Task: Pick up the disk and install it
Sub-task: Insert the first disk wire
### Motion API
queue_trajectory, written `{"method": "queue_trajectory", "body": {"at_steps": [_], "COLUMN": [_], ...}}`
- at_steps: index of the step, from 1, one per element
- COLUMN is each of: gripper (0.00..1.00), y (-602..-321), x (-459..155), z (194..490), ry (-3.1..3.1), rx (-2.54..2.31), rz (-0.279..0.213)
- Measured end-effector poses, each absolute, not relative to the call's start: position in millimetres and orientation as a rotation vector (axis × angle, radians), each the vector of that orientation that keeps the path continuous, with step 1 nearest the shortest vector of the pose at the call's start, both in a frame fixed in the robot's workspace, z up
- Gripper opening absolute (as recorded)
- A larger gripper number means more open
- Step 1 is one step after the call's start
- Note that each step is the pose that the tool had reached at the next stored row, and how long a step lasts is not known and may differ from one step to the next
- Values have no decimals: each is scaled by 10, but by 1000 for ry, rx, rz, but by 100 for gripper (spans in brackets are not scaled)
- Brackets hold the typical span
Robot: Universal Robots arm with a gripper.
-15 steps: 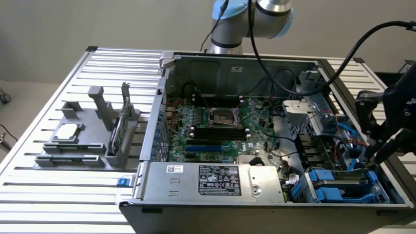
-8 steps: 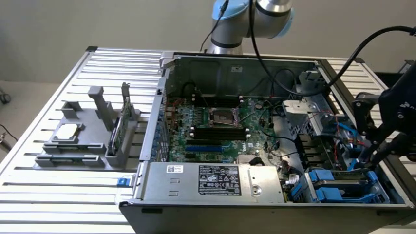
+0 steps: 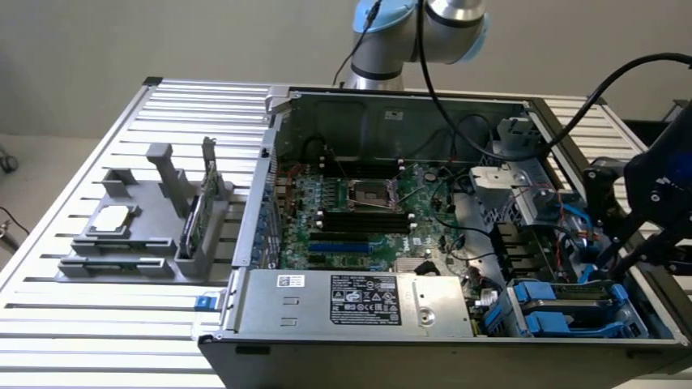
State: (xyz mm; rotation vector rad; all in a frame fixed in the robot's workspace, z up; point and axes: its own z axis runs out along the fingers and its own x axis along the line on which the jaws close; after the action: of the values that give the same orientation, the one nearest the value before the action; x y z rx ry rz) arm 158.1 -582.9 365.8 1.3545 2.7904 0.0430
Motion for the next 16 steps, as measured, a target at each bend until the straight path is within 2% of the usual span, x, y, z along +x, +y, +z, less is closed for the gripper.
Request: {"method": "queue_trajectory", "body": {"at_steps": [16], "gripper": [22], "y": [-5849], "x": [1651], "z": [3620], "ry": [2717], "rx": [1516], "rz": [65]}}
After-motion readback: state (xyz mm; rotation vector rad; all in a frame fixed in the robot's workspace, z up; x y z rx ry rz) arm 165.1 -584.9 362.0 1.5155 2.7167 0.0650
